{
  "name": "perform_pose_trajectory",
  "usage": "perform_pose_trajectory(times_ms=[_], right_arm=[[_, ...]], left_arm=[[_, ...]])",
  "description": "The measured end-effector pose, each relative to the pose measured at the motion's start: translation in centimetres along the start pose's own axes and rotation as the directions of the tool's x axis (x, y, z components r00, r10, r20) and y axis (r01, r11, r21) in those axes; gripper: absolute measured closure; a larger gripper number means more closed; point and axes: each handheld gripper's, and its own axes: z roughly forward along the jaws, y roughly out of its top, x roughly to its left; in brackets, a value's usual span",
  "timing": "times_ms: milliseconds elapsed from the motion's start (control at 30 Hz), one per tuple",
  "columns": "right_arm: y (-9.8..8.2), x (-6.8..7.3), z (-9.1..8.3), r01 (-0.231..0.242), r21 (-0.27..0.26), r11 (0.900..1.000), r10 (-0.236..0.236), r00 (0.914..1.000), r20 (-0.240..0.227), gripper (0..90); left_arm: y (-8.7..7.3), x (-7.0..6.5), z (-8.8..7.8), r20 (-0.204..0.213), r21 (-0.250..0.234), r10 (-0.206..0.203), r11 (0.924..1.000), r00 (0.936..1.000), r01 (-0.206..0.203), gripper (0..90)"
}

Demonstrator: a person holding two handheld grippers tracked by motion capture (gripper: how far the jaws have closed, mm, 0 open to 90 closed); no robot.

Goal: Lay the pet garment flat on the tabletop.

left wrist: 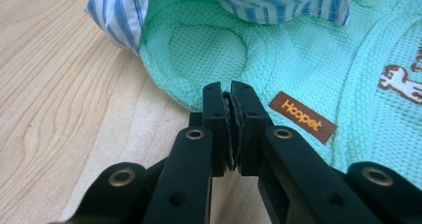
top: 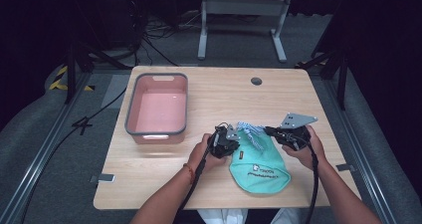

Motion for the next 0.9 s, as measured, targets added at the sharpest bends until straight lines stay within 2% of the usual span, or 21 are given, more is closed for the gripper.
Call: perform_pose_trajectory(times_ms=[267, 400, 533, 667, 900], right_arm=[[-1.2, -2.2, 0.5, -0.049, 0.039, 0.998, 0.047, 0.9973, 0.056, 89.7], [-1.7, -3.0, 1.3, -0.070, 0.078, 0.995, 0.063, 0.9943, 0.086, 89.7], [-2.5, -3.8, 2.5, -0.097, 0.114, 0.989, 0.087, 0.9918, 0.094, 89.7], [-3.5, -4.3, 4.2, -0.111, 0.166, 0.980, 0.094, 0.9900, 0.106, 89.7], [-4.4, -4.3, 5.5, -0.128, 0.200, 0.972, 0.109, 0.9887, 0.103, 89.6]], left_arm=[[-0.1, 0.0, -0.2, -0.010, 0.013, 0.005, 0.9999, 0.9999, -0.004, 86.6], [-0.2, 0.0, -0.4, -0.007, 0.016, 0.002, 0.9999, 1.0000, -0.002, 86.6], [-0.4, 0.0, -0.5, -0.011, 0.011, -0.001, 0.9999, 0.9999, 0.001, 86.5], [-0.5, 0.0, -0.7, -0.014, 0.017, 0.004, 0.9999, 0.9999, -0.004, 86.2], [-0.6, 0.2, -0.8, -0.016, 0.011, -0.003, 0.9999, 0.9999, 0.004, 84.8]])
